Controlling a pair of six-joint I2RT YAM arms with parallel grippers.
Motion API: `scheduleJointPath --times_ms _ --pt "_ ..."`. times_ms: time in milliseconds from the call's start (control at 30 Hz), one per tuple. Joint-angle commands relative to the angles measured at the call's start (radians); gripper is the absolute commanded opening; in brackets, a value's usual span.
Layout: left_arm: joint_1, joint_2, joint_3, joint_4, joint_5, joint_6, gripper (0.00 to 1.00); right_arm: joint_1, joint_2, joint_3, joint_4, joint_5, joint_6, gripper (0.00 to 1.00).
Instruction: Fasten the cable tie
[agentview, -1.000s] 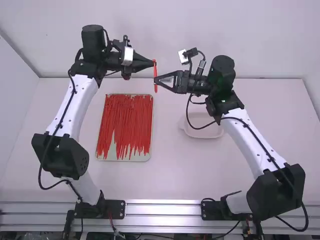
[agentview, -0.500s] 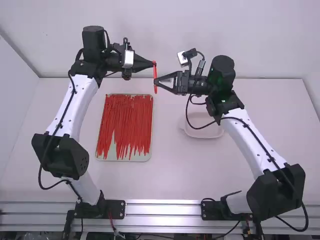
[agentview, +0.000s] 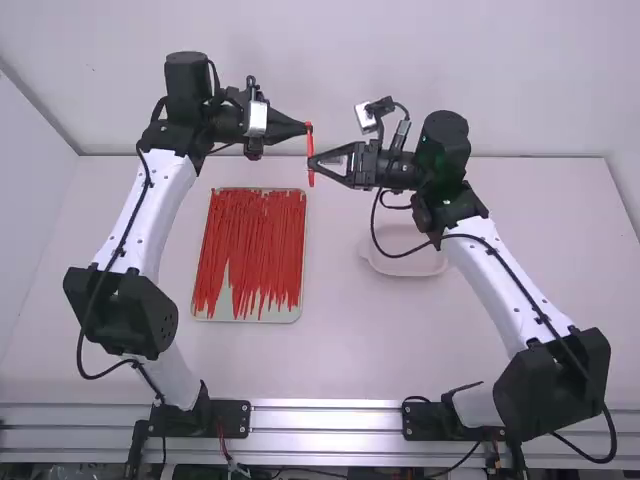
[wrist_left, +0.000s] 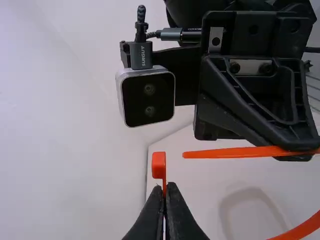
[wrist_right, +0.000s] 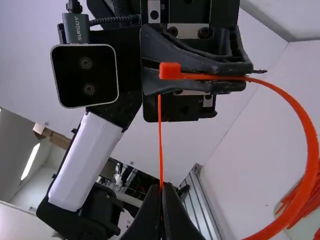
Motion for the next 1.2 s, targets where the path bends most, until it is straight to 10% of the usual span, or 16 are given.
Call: scheduleJointPath --times_ms 0,1167 --pt "-0.010 -0.012 0.012 -0.012 0.040 0.032 0.02 -0.011 -0.003 -0.005 0.003 -0.004 -0.001 0.00" --pt "-0.009 -0.012 0.012 0.060 -0.039 -0.031 0.02 -0.009 -0.003 -0.005 -0.015 0.000 -0.021 0.00"
